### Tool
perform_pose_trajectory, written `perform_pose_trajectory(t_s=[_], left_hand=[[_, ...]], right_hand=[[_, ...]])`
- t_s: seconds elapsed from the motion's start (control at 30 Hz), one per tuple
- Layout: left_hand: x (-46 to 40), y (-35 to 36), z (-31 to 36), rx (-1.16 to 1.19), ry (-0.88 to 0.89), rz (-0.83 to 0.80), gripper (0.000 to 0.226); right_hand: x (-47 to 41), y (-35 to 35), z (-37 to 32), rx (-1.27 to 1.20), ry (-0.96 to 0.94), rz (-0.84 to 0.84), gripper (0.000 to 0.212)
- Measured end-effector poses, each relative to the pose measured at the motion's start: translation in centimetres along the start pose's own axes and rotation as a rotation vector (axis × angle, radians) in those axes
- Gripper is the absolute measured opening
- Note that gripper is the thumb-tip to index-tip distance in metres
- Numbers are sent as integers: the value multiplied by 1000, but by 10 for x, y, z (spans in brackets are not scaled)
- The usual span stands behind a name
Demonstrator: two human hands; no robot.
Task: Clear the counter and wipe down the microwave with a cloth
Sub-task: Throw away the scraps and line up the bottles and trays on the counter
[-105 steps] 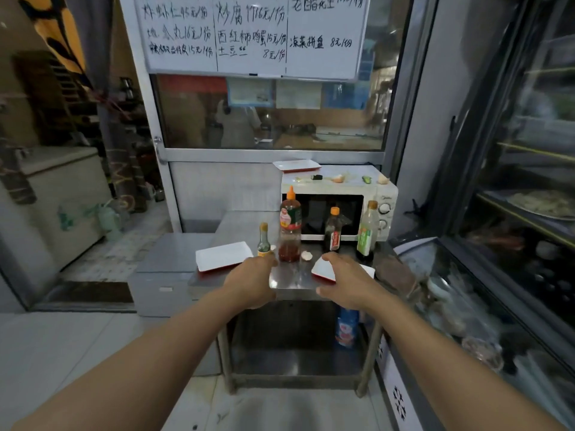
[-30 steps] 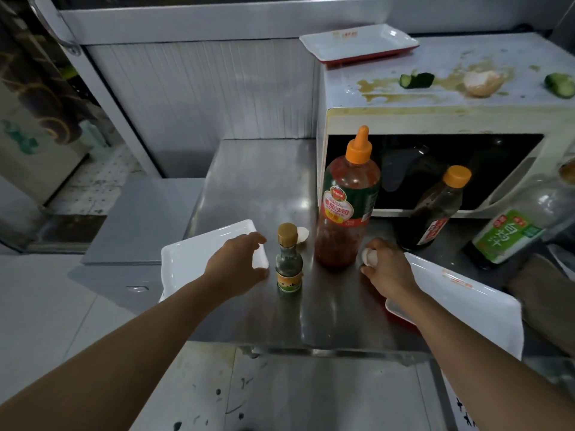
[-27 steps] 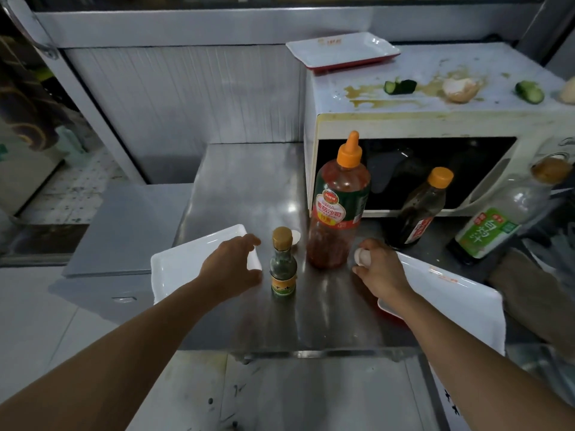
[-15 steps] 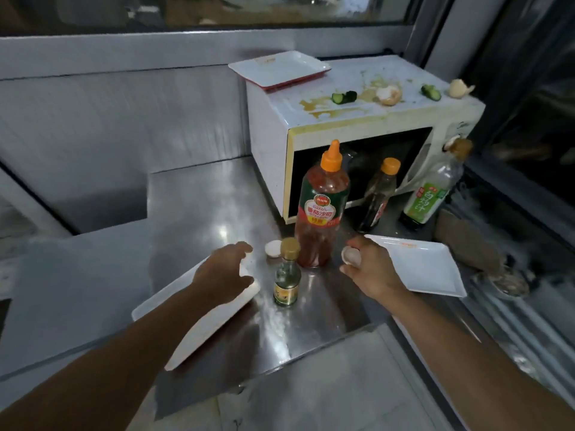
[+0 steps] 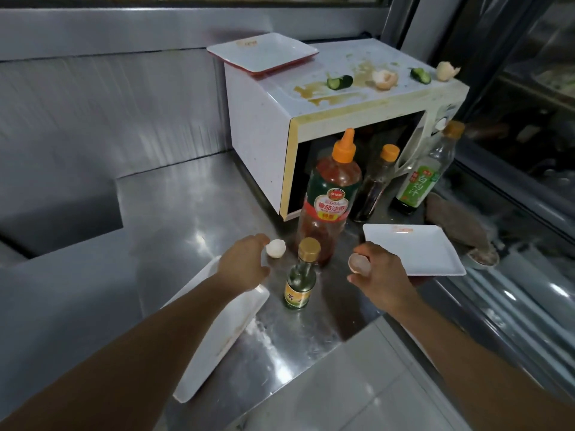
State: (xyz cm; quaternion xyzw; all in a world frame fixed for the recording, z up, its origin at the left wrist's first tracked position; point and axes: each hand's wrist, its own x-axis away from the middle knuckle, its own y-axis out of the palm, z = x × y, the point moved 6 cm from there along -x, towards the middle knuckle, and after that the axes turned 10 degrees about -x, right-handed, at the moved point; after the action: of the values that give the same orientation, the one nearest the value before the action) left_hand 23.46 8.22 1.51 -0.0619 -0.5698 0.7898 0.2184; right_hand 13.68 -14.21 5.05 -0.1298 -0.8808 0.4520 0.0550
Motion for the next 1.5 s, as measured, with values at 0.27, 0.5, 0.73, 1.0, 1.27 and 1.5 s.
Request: perform_pose_trajectory(t_s=[0.27,0.5,0.73,1.0,1.27,1.5], left_hand=[[-36,20,1,-23,5,44,39],[-56,35,2,-97,41,36,53],[-64,44,5,-165,75,12,49],[-61,32,8,-145,64,19,46],[-36,-31,13,-180,59,61,45],[-4,-103,36,-150,77,117,48]], right_hand=[[-9,8,12,4,20,-4,37],[-16,14,17,12,30,-30,37],[-18,15,21,28,54,-34,38],[-16,13,22,13,49,-19,39],[-9,-11,-10,-13,9,-6,43],[3,-58,-47,-59,-39,45,40]])
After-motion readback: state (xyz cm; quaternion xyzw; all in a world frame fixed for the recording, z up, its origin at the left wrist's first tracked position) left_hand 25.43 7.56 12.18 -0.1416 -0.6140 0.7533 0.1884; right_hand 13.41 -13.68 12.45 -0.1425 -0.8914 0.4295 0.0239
